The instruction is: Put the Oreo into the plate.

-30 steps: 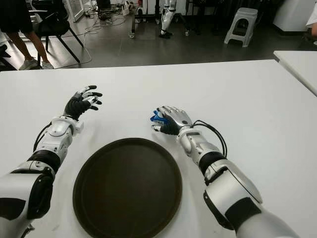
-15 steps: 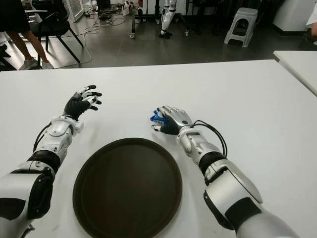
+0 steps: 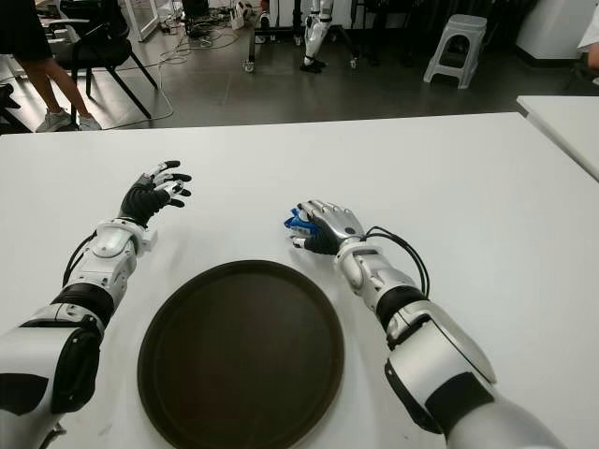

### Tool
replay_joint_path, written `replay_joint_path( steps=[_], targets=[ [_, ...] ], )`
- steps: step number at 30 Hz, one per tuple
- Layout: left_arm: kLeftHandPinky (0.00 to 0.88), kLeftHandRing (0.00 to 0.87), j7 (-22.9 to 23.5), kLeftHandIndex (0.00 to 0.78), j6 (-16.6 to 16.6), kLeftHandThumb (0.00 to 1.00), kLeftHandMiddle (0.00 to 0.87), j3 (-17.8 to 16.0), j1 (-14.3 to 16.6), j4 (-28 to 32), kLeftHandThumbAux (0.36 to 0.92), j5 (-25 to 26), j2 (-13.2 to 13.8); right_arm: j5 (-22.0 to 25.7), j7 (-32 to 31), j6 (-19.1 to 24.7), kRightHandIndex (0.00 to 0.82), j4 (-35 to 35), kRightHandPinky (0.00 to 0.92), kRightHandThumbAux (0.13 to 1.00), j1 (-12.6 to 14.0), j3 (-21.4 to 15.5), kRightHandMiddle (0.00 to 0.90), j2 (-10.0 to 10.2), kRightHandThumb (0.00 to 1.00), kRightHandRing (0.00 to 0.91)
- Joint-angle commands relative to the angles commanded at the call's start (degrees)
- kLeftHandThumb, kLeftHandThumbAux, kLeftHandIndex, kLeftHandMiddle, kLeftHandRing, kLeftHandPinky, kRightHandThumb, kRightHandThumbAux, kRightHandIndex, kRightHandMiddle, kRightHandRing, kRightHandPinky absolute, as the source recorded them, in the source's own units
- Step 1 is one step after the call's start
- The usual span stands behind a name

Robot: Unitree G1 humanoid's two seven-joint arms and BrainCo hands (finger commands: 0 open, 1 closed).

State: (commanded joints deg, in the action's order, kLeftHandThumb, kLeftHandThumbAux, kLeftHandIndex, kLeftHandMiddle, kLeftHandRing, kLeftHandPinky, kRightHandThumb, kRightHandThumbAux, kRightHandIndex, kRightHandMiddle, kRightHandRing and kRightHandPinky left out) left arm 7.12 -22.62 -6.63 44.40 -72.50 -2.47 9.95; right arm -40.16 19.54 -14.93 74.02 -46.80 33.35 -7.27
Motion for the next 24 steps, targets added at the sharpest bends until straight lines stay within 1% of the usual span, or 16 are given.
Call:
replay_joint_path(
  steps=[5, 6, 10, 15, 19, 24],
  targets=[
    [0.451, 0.389, -0.2, 0.18, -0.2, 0.235, 0.312, 0.2, 0.0, 0.0, 0.667, -0.3, 0.1, -0.1, 0.0, -0.2, 0.062, -0.3, 0.269, 0.446, -0.1, 0.2, 0.149, -0.2, 0.504, 0.209],
    [0.448, 0.389, -0.3, 0.184, -0.2, 0.233, 0.314, 0.3, 0.0, 0.0, 0.671, -0.4, 0.1, -0.1, 0.0, -0.2, 0.076, -0.4, 0.275, 0.467, -0.1, 0.2, 0.162, -0.2, 0.535, 0.221],
    [0.442, 0.389, -0.3, 0.19, -0.1, 0.228, 0.317, 0.3, 0.0, 0.0, 0.676, -0.4, 0.2, -0.1, -0.4, -0.3, 0.096, -0.5, 0.275, 0.505, -0.1, 0.2, 0.177, -0.3, 0.596, 0.233],
    [0.441, 0.389, -0.1, 0.185, 0.1, 0.228, 0.318, 0.0, 0.1, 0.0, 0.678, 0.0, 0.1, -0.1, -1.4, -0.4, 0.095, -0.7, 0.251, 0.521, -0.3, 0.2, 0.164, -0.6, 0.629, 0.216],
    [0.431, 0.38, 0.0, 0.176, 0.1, 0.214, 0.308, -0.1, 0.1, 0.0, 0.674, 0.1, 0.1, -0.1, -2.1, -0.5, 0.11, -1.0, 0.265, 0.533, -0.3, 0.2, 0.173, -0.7, 0.647, 0.229],
    [0.422, 0.364, 0.0, 0.167, 0.1, 0.199, 0.294, -0.2, 0.0, 0.1, 0.67, 0.1, 0.0, 0.0, -2.9, -0.9, 0.157, -1.5, 0.276, 0.566, -0.4, 0.1, 0.204, -1.0, 0.688, 0.249]
  ],
)
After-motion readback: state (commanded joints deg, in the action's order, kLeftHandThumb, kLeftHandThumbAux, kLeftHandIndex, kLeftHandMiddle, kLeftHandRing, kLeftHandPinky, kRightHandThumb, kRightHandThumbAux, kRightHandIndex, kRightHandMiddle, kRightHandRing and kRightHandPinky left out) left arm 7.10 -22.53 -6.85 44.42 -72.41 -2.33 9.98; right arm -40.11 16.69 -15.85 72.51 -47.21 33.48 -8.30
